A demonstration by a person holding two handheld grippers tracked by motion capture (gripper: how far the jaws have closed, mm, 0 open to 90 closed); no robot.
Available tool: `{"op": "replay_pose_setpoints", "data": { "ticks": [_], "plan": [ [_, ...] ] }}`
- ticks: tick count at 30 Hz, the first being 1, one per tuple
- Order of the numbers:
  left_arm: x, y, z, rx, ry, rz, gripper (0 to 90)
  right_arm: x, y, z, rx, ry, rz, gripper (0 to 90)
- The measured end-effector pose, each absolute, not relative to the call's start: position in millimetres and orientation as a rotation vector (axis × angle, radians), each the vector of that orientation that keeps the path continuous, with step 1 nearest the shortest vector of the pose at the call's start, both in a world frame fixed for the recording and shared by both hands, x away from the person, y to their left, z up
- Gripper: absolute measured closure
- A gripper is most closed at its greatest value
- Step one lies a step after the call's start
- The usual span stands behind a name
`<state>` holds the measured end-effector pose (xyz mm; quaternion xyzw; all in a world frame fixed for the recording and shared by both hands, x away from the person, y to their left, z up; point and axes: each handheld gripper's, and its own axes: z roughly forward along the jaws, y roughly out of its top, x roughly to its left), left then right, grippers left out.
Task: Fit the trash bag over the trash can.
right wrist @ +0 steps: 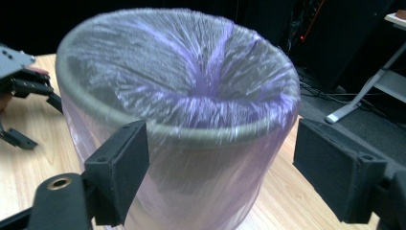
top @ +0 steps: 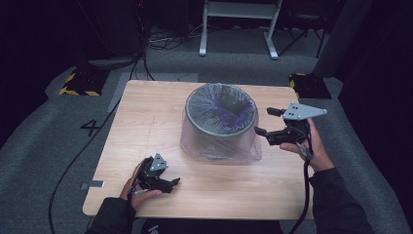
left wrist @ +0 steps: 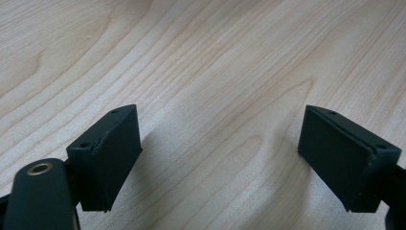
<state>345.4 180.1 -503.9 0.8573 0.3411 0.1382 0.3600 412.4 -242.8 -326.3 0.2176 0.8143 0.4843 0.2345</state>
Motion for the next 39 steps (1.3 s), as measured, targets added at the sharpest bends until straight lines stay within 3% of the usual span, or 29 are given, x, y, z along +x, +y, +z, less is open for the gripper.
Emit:
{"op": "replay_pose_setpoints", "data": {
  "ticks": [39],
  "plan": [
    [345, 180, -504, 2.207, 0.882, 0.358, 14.6, 471, -169, -305, 0.635, 2.32, 1.292, 20.6]
  ]
}}
